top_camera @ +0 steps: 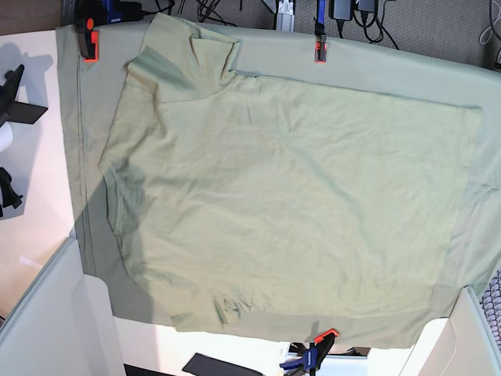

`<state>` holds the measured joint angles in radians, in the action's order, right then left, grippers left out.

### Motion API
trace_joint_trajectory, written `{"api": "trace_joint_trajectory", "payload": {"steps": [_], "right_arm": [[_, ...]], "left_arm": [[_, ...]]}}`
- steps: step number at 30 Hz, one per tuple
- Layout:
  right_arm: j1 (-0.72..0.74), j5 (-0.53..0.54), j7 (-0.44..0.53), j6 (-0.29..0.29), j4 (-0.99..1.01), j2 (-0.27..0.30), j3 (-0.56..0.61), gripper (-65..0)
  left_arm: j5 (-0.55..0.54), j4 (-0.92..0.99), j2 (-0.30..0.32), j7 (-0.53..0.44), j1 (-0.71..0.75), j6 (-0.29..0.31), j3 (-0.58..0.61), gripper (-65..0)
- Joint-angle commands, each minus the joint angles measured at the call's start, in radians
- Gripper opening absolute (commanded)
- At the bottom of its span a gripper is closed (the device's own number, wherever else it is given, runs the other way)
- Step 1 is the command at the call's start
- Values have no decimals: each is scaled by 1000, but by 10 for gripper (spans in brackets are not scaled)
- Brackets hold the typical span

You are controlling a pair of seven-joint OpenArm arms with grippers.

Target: Fold the T-shirt properly

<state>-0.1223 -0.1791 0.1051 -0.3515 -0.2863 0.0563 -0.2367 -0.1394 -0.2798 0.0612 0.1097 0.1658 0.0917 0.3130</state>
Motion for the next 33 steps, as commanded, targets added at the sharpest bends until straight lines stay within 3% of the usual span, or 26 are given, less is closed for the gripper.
{"api": "trace_joint_trajectory", "payload": {"steps": [1, 8, 16, 20, 26, 30, 33], "right_arm": [[-8, 3, 12, -11, -6, 14, 2, -571], [-73, 3, 12, -12, -59, 34, 18, -571], [-254, 8, 35, -12, -249, 95, 187, -571], [-346, 57, 34, -13, -366, 122, 232, -571], [-474, 120, 33, -15, -544, 158, 232, -571], [-560, 120, 33, -18, -683, 191, 232, -571], [-628, 120, 31, -18, -801, 221, 230, -571]], "left_arm": [[2, -5, 9, 3, 7, 21, 0, -555], [2, -132, 84, -42, 106, 29, 0, -555], [-46, -430, 164, -43, 289, 49, 0, -555], [-56, -523, 179, -42, 351, 170, -48, -554], [-143, -656, 180, -37, 433, 393, -241, -549], [-200, -787, 180, 32, 507, 479, -347, -549], [-248, -904, 180, 63, 583, 596, -427, -549]]}}
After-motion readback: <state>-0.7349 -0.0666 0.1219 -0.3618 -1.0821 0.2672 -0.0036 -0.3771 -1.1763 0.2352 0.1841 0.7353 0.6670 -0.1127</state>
